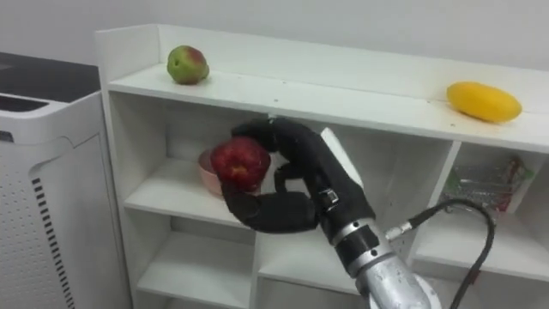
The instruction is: Arrange fruit in the closet
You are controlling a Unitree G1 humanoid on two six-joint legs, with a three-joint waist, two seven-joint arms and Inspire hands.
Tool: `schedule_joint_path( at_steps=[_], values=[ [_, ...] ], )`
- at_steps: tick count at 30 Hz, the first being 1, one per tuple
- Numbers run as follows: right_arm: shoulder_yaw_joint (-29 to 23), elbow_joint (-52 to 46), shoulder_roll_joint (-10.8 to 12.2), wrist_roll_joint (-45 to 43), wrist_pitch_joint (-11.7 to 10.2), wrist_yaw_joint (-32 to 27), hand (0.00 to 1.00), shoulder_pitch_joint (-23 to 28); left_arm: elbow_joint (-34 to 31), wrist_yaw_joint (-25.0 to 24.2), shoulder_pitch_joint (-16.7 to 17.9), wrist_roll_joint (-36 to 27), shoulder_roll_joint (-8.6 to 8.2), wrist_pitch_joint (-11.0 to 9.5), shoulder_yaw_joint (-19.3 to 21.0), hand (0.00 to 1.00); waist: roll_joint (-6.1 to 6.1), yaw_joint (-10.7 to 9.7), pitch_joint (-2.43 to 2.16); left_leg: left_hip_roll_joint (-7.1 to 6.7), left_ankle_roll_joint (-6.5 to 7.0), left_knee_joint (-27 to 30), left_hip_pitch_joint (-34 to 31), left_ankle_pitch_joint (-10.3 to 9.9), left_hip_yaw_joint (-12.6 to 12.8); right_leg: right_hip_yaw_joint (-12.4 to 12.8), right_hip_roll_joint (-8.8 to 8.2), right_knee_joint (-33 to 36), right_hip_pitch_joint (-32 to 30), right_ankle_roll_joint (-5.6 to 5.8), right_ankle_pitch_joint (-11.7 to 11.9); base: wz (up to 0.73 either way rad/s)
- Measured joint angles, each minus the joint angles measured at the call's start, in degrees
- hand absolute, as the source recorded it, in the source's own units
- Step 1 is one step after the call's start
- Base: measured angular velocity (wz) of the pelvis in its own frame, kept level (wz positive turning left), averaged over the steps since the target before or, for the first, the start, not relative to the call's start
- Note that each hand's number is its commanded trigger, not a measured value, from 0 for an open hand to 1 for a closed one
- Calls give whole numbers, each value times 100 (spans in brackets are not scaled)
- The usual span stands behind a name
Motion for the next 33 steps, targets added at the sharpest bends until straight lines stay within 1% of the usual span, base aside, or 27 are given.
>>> schedule_joint_path(
  at_steps=[2,4,5,6,7,8,10,11,12,14,15,17,19,21,22,23,24,25,26,28,29,30,31,32,33],
  values=[
    [-17,857,202,217,-3,-92,100,-3,125,76,-180,-207,-18,16,-138,0,44,-5,12,10,3,194,-341,2,-3,2,-13,157,-322,-3,-2,0],
    [-16,1367,246,401,5,-104,100,-9,282,155,-368,-344,-56,10,-303,0,77,2,32,11,8,344,-617,5,0,3,-37,282,-580,-5,-3,0],
    [-18,1713,279,614,4,-106,100,-31,382,192,-469,-453,-87,-4,-388,0,147,-13,64,2,24,415,-779,14,2,2,-62,356,-739,-5,-3,0],
    [-26,1889,303,751,4,-115,100,-33,457,237,-491,-489,-105,-9,-434,0,174,-13,66,-1,30,449,-859,17,8,5,-73,399,-823,-5,-3,0],
    [-31,2195,354,1022,5,-166,100,-33,548,355,-546,-645,-141,-18,-471,0,228,-16,68,-3,33,534,-1012,19,17,22,-92,524,-1018,-6,-5,-4],
    [-32,2336,372,1149,8,-182,100,-32,545,403,-548,-714,-145,-21,-470,0,244,-9,68,-3,44,556,-1104,26,31,24,-102,571,-1112,-6,-5,-8],
    [-83,2627,388,1748,18,-233,100,-33,535,504,-552,-948,-161,-58,-468,0,296,4,83,-4,67,706,-1470,41,108,26,-153,788,-1539,-29,-19,-10],
    [-216,2674,391,2042,14,-228,100,-39,536,515,-563,-949,-189,-59,-458,0,341,-4,111,-11,75,825,-1660,45,110,-2,-188,944,-1742,-36,-26,-3],
    [-272,2734,391,2198,13,-231,100,-57,538,520,-562,-949,-202,-59,-458,0,357,-1,115,-13,76,865,-1743,46,111,2,-199,999,-1827,-38,-29,0],
    [-417,3079,391,2944,-4,-231,100,-87,627,531,-562,-1086,-206,-59,-472,0,365,19,124,-41,96,996,-2002,60,122,6,-260,1204,-2118,-72,-69,4],
    [-440,3164,393,3117,-4,-231,100,-88,652,533,-560,-1125,-214,-55,-480,0,361,21,124,-57,98,1014,-2066,61,135,8,-292,1281,-2205,-78,-91,6],
    [-507,3342,389,3574,11,-242,100,-89,722,538,-557,-1180,-253,-34,-492,0,361,28,130,-119,128,1081,-2382,92,188,49,-402,1594,-2641,-103,-146,0],
    [-509,3424,396,3926,17,-242,100,-90,757,539,-539,-1264,-262,-1,-492,0,362,63,134,-117,128,1227,-2637,95,243,139,-415,1775,-2928,-131,-162,-9],
    [-513,3562,397,4420,21,-241,100,-114,755,543,-505,-1340,-265,58,-535,0,370,70,142,-126,128,1338,-2836,96,275,155,-455,1873,-3138,-165,-221,-4],
    [-547,3703,396,4748,23,-241,100,-197,746,546,-485,-1387,-277,63,-563,0,376,52,146,-158,132,1359,-2970,124,288,162,-505,1965,-3312,-176,-260,5],
    [-670,3817,392,4948,26,-241,100,-265,690,548,-471,-1511,-288,70,-612,0,398,47,159,-189,137,1396,-3117,161,292,161,-554,2067,-3480,-179,-267,7],
    [-716,3862,384,5060,27,-243,100,-319,634,552,-447,-1607,-286,78,-640,0,410,47,164,-199,140,1438,-3210,167,299,166,-578,2134,-3585,-186,-276,8],
    [-828,3907,366,5386,29,-242,100,-415,515,560,-417,-1792,-285,82,-657,0,444,48,184,-204,142,1567,-3406,168,303,164,-611,2269,-3775,-204,-298,9],
    [-963,4010,358,5784,21,-239,100,-520,450,560,-417,-1961,-285,81,-651,0,469,62,195,-206,143,1699,-3595,167,303,143,-641,2400,-3950,-222,-329,13],
    [-1142,4226,348,6242,14,-237,100,-699,366,565,-423,-2186,-280,50,-655,0,488,94,209,-226,142,1819,-3807,167,310,133,-695,2573,-4177,-240,-373,14],
    [-1201,4278,325,6535,11,-238,100,-773,345,566,-423,-2307,-279,41,-658,0,494,126,209,-241,141,1895,-3943,166,322,136,-734,2699,-4323,-257,-413,12],
    [-1225,4279,305,6652,9,-238,100,-803,339,571,-427,-2367,-277,37,-657,0,494,138,210,-262,141,1933,-4005,166,322,142,-765,2779,-4404,-265,-440,11],
    [-1235,4297,243,6854,3,-238,100,-878,333,579,-433,-2457,-277,25,-657,0,501,192,206,-278,133,2031,-4158,158,327,164,-793,2907,-4568,-276,-476,9],
    [-1248,4344,185,6973,3,-236,100,-979,331,609,-434,-2485,-267,8,-655,0,506,253,209,-279,125,2156,-4306,148,329,168,-810,3036,-4714,-301,-504,8],
    [-1274,4369,166,6991,2,-235,100,-1025,330,626,-434,-2485,-262,2,-655,0,507,272,209,-283,121,2205,-4372,144,329,161,-828,3094,-4774,-311,-525,12]
  ],
)
